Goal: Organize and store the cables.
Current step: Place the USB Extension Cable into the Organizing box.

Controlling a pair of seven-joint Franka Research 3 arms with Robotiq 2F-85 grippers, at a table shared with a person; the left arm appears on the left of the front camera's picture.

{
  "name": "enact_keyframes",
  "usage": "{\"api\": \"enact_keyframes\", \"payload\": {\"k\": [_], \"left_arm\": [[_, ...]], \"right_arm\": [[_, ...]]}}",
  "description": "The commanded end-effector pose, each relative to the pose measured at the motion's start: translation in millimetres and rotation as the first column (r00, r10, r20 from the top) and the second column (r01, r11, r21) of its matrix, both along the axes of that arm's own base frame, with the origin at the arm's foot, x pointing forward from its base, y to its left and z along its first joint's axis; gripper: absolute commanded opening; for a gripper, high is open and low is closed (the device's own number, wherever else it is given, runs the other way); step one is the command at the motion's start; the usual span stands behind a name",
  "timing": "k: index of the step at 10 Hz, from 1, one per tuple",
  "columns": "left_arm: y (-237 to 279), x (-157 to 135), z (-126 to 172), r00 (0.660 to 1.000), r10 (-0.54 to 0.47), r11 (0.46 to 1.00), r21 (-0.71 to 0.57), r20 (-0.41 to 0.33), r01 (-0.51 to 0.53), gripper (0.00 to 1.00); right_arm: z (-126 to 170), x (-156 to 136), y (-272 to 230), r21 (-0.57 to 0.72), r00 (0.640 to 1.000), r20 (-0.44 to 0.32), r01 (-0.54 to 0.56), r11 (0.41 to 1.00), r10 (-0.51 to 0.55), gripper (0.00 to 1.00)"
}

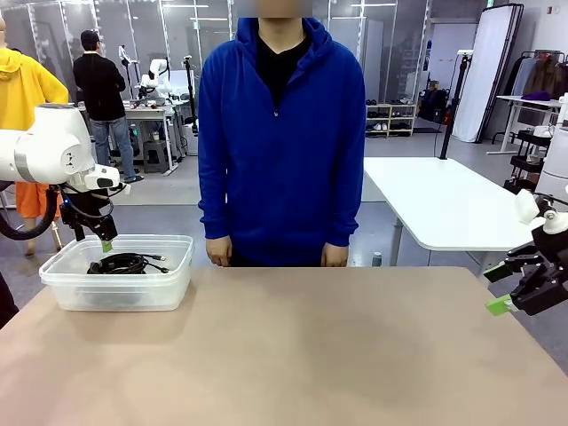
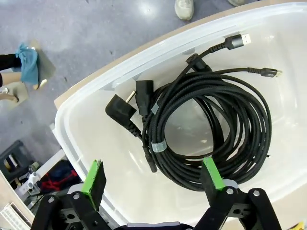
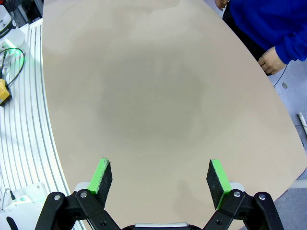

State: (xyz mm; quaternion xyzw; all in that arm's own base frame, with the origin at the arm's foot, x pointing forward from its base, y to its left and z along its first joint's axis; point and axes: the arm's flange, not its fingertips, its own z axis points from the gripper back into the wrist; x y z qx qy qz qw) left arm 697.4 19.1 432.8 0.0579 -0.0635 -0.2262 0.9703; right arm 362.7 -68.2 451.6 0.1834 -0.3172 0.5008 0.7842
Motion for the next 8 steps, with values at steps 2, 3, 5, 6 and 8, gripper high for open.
{"api": "enact_keyframes", "payload": {"k": [2,3,5,6,8], "left_arm": [[2.2,1.4,-0.7,1.0,0.006,1.0,0.001,0.001,-0.006,1.0],[2.2,1.4,-0.7,1.0,0.006,1.0,0.001,0.001,-0.006,1.0],[2.2,1.4,-0.7,1.0,0.006,1.0,0.001,0.001,-0.006,1.0],[2.2,1.4,-0.7,1.0,0.006,1.0,0.001,0.001,-0.006,1.0],[2.2,1.4,-0.7,1.0,0.006,1.0,0.001,0.001,-0.006,1.0]], "right_arm": [[-0.8,0.5,-0.9,0.01,1.0,0.006,-0.012,1.0,0.011,1.0],[-0.8,0.5,-0.9,0.01,1.0,0.006,-0.012,1.0,0.011,1.0],[-0.8,0.5,-0.9,0.01,1.0,0.006,-0.012,1.0,0.011,1.0],[-0.8,0.5,-0.9,0.01,1.0,0.006,-0.012,1.0,0.011,1.0],[-0.8,0.5,-0.9,0.01,1.0,0.006,-0.012,1.0,0.011,1.0]]}}
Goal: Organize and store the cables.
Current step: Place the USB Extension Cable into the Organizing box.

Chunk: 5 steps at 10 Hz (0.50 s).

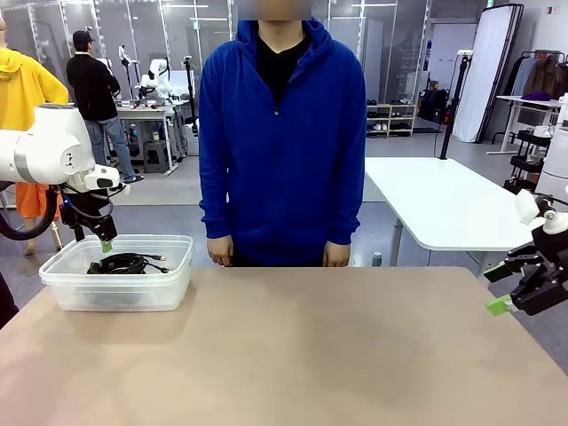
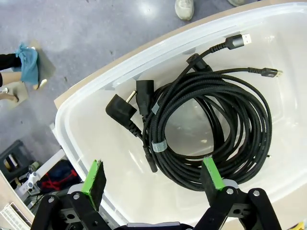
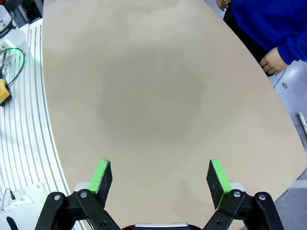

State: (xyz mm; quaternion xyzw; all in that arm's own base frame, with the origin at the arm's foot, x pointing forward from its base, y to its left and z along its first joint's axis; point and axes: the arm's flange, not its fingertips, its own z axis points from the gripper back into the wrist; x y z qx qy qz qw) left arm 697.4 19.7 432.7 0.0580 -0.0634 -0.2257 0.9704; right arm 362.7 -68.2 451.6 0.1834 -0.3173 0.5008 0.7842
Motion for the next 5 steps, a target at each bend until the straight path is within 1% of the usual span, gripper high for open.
{"api": "enact_keyframes", "payload": {"k": [1,5], "left_arm": [[1.6,1.4,-0.5,1.0,0.005,1.0,0.001,0.001,-0.005,1.0],[1.6,1.4,-0.5,1.0,0.005,1.0,0.001,0.001,-0.005,1.0]], "right_arm": [[-0.8,0.5,-0.9,0.01,1.0,0.006,-0.012,1.0,0.012,1.0],[-0.8,0.5,-0.9,0.01,1.0,0.006,-0.012,1.0,0.012,1.0]]}}
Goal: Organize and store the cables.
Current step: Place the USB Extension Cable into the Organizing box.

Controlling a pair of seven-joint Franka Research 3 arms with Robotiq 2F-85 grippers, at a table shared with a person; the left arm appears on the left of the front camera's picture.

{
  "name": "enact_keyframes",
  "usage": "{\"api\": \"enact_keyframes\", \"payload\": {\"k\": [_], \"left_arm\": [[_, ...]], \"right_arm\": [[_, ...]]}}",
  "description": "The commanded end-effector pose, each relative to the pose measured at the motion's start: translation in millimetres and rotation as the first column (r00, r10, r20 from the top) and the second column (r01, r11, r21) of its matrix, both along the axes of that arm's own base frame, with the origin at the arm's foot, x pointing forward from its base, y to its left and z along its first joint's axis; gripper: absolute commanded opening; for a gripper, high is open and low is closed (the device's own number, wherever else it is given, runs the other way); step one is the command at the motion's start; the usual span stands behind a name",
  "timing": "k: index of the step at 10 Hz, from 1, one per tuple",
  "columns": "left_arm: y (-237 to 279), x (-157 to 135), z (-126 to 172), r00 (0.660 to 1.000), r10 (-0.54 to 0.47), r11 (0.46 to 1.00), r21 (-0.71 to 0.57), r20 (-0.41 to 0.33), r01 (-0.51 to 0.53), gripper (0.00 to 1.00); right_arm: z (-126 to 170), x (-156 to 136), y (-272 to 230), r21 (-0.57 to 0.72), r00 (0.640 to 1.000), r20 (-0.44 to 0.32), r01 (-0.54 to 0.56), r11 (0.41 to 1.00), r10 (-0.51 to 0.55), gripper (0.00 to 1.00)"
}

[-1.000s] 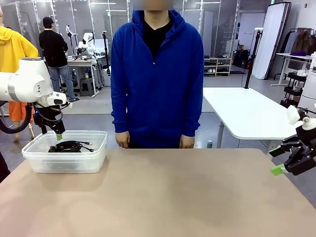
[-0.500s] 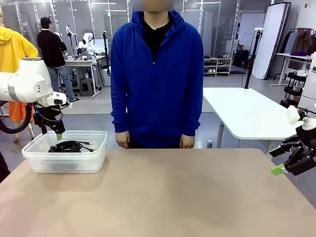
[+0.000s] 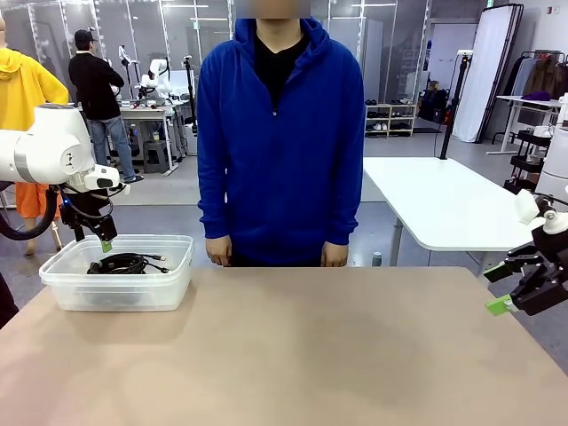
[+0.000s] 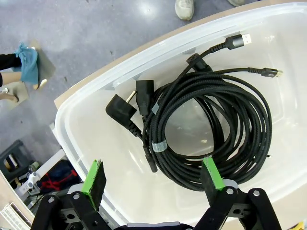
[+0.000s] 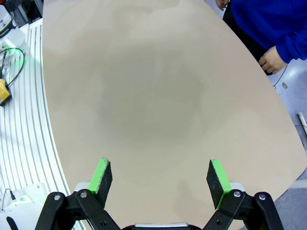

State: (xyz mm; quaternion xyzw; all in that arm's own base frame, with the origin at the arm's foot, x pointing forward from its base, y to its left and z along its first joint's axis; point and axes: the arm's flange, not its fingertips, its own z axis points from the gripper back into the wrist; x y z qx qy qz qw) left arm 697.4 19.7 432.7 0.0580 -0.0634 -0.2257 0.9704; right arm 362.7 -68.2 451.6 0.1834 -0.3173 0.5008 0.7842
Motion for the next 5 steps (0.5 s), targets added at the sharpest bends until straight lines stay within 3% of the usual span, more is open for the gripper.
{"api": "enact_keyframes", "payload": {"k": [1,5], "left_arm": [[1.6,1.4,-0.5,1.0,0.005,1.0,0.001,0.001,-0.005,1.0],[1.6,1.4,-0.5,1.0,0.005,1.0,0.001,0.001,-0.005,1.0]], "right_arm": [[-0.8,0.5,-0.9,0.01,1.0,0.006,-0.012,1.0,0.012,1.0],[-0.8,0.5,-0.9,0.01,1.0,0.006,-0.012,1.0,0.012,1.0]]}}
